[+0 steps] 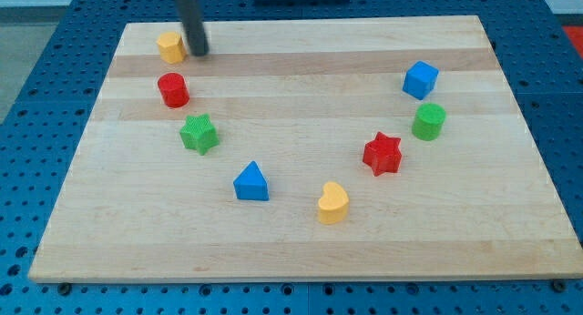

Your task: Move the green circle and blue cube diagonal to each other

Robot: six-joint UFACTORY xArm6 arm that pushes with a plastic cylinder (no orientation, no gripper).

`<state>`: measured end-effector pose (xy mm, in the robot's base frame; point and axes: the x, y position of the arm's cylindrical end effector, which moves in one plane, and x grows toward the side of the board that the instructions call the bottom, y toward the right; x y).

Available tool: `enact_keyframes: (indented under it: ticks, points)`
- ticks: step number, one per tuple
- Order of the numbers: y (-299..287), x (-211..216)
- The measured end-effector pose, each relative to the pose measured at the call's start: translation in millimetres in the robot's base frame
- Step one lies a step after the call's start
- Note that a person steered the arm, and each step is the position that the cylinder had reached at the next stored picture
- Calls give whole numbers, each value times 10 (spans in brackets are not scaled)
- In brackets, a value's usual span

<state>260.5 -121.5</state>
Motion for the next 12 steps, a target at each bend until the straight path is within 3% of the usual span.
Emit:
enact_keyframes:
  ticks: [2, 3, 4, 6, 8, 10, 12]
  points:
    - [1849, 962]
    - [2316, 856]
    - [2583, 837]
    - [2863, 1321]
    - [3170, 917]
    - [4096, 1739]
    - [3349, 1975]
